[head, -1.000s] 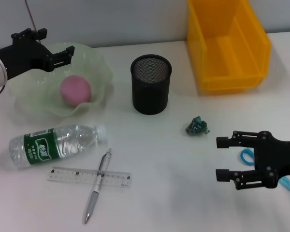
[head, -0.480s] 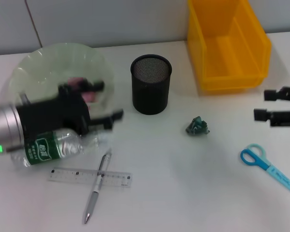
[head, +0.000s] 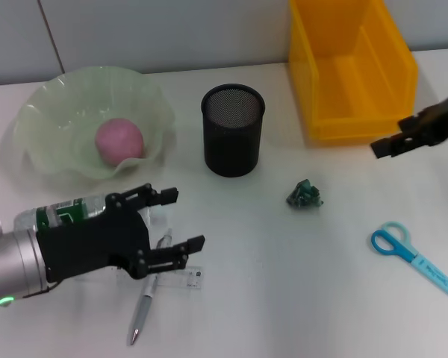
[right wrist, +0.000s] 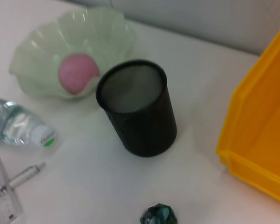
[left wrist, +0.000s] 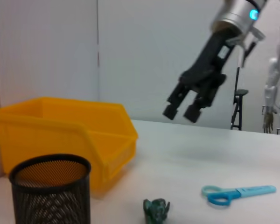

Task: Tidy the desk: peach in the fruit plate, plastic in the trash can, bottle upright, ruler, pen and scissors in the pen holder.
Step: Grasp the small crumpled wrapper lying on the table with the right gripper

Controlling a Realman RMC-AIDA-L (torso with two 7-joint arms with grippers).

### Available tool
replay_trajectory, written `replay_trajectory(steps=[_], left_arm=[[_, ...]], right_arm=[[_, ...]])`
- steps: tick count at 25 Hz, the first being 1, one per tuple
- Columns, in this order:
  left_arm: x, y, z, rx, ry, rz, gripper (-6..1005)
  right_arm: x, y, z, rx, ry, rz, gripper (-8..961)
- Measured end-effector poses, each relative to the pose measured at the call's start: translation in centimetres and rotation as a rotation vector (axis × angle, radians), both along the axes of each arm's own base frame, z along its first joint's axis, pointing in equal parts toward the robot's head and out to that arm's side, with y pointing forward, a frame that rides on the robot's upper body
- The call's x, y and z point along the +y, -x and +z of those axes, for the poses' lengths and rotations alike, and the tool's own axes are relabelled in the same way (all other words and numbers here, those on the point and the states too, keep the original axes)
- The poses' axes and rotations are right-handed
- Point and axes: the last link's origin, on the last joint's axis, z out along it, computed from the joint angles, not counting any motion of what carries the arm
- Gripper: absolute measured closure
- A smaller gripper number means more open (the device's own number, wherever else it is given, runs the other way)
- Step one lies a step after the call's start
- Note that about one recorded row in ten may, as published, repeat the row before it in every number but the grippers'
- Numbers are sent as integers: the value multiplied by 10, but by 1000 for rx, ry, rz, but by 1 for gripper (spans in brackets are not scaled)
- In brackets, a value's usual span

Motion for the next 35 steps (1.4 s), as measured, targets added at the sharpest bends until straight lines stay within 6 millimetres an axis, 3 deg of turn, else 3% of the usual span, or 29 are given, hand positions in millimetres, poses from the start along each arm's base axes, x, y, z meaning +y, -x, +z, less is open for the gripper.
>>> replay_trajectory(steps=[5, 21, 35], left_arm=[[-1, 3, -6, 7, 13, 11, 164], [5, 0, -12, 10, 24, 3, 165], [3, 0, -12, 7, 29, 0, 164]], right_arm=[[19, 14, -25, -76, 72, -23, 129], [36, 14, -102, -131, 152, -28, 132], [41, 17, -127, -163, 162, -22, 135]])
